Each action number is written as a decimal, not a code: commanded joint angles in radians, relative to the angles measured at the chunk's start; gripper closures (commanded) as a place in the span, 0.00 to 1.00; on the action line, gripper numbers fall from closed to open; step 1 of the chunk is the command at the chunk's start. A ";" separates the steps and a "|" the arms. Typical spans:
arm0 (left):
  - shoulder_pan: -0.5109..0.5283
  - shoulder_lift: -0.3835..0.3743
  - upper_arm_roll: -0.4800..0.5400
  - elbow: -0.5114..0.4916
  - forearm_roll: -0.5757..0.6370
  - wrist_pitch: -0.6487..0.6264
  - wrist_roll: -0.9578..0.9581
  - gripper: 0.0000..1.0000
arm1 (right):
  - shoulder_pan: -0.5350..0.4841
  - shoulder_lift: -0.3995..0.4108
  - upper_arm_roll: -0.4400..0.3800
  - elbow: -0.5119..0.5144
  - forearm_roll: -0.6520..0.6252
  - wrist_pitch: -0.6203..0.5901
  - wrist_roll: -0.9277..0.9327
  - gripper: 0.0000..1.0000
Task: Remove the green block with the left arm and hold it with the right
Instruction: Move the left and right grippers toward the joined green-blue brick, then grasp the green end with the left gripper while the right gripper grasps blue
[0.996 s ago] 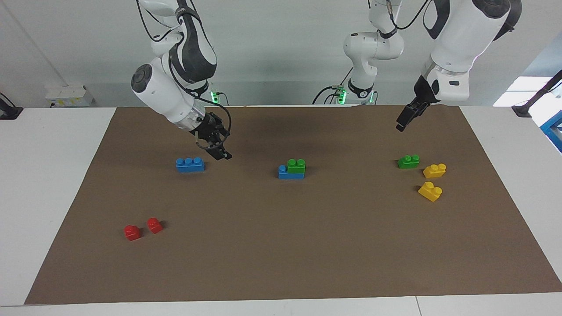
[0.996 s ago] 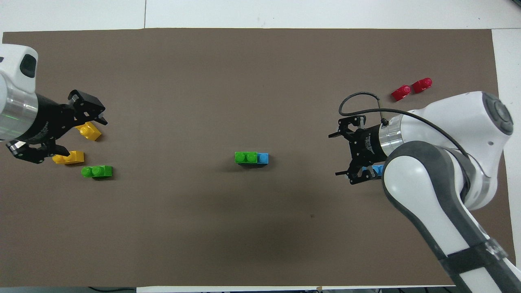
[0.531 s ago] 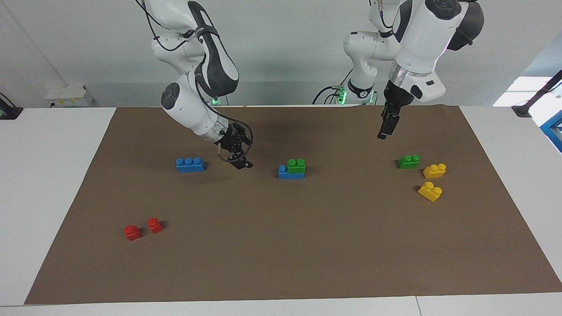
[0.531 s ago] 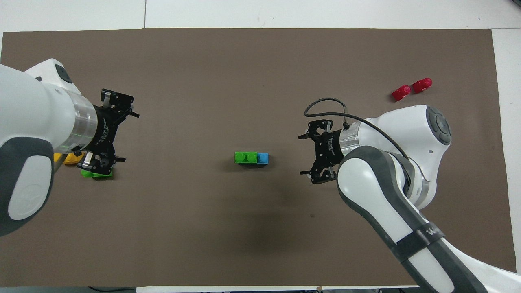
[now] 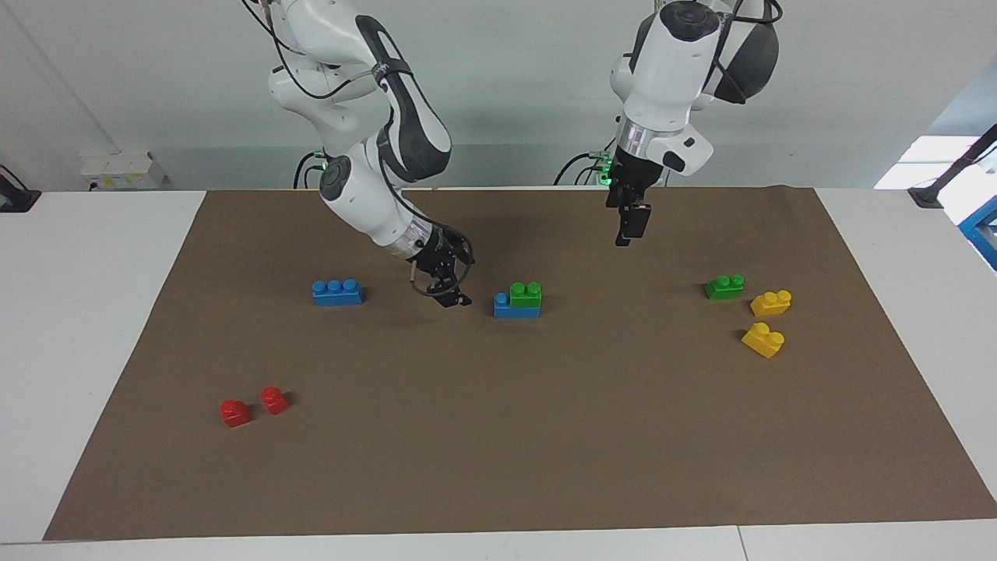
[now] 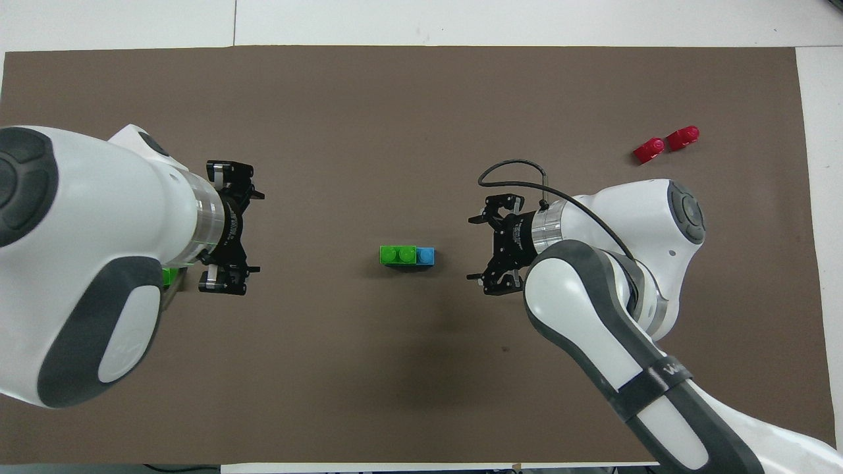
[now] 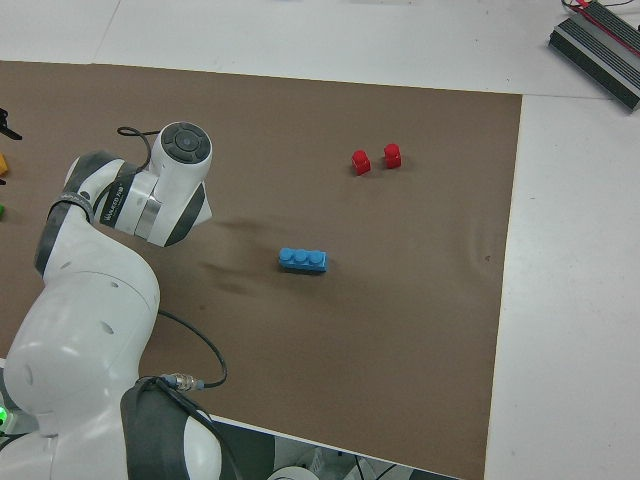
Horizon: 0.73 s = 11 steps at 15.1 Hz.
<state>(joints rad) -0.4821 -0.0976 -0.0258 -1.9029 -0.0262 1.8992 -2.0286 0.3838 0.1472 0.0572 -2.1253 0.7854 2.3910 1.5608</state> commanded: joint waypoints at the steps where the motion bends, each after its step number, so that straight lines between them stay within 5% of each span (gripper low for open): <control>1: -0.067 -0.033 0.017 -0.093 -0.015 0.076 -0.088 0.00 | 0.024 0.011 0.000 -0.016 0.029 0.043 0.001 0.00; 11: -0.181 0.153 0.018 -0.093 -0.008 0.299 -0.278 0.00 | 0.084 0.109 0.006 -0.002 0.067 0.151 -0.033 0.00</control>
<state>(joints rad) -0.6472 0.0287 -0.0244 -2.0073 -0.0262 2.1728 -2.2963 0.4368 0.2327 0.0598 -2.1326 0.7964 2.4939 1.5582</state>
